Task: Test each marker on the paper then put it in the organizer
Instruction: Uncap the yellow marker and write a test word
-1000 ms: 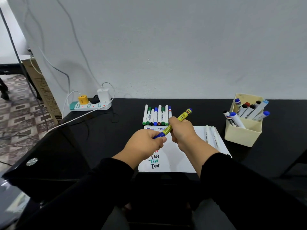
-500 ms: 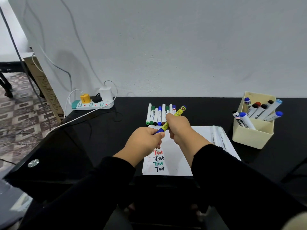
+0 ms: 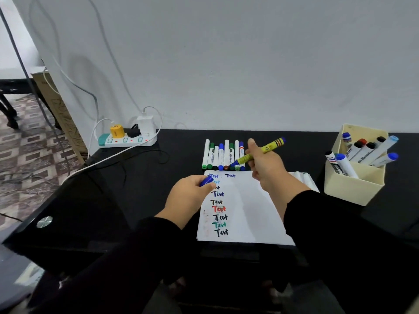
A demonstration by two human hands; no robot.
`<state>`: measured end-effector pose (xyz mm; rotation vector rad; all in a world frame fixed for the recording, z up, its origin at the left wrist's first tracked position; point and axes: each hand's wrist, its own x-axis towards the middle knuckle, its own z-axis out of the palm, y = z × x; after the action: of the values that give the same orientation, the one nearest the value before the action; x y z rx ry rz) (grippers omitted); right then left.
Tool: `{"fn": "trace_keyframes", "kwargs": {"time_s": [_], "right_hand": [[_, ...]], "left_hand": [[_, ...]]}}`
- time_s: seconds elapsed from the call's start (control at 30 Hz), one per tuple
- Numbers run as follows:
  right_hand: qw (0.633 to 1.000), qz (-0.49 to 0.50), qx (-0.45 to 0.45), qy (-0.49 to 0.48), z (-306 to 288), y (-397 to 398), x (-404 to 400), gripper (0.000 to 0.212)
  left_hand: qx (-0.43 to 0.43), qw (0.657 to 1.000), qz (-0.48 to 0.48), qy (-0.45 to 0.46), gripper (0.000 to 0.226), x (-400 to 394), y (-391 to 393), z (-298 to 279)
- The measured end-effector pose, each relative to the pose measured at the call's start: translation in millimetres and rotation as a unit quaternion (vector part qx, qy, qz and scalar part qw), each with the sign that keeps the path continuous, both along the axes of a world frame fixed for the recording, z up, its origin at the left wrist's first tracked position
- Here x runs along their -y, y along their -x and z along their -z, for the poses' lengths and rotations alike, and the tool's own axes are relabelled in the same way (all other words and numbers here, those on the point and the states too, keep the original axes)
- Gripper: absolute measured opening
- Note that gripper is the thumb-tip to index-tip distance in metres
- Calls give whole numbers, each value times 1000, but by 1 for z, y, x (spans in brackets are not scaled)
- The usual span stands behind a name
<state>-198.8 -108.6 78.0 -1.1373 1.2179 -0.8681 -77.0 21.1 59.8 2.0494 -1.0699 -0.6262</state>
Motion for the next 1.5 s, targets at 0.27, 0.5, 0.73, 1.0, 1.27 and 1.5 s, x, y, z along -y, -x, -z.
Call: {"fn": "trace_keyframes", "kwargs": {"time_s": [0.27,0.5,0.73,1.0,1.27,1.5], "right_hand": [[991,-46,-78,97,27,0,16,22],[987,-23,-67,143,51,-11,23,39],[984,-14,-69,161,69,-12,24,39],[980,-53,-75,174,72,-14,23,40],[981,-35,-51,182,69,-12,23,39],[980,-54,-59,181,68,-11,20,40]], "left_hand": [[179,980,-36,-81,41,31,-21,44],[201,969,-32,-138,47,35,-22,63],[208,967,-38,-143,47,38,-24,68],[210,966,-40,-146,46,38,-23,68],[221,963,-35,-152,46,37,-22,68],[231,959,-29,-161,48,37,-22,69]]}}
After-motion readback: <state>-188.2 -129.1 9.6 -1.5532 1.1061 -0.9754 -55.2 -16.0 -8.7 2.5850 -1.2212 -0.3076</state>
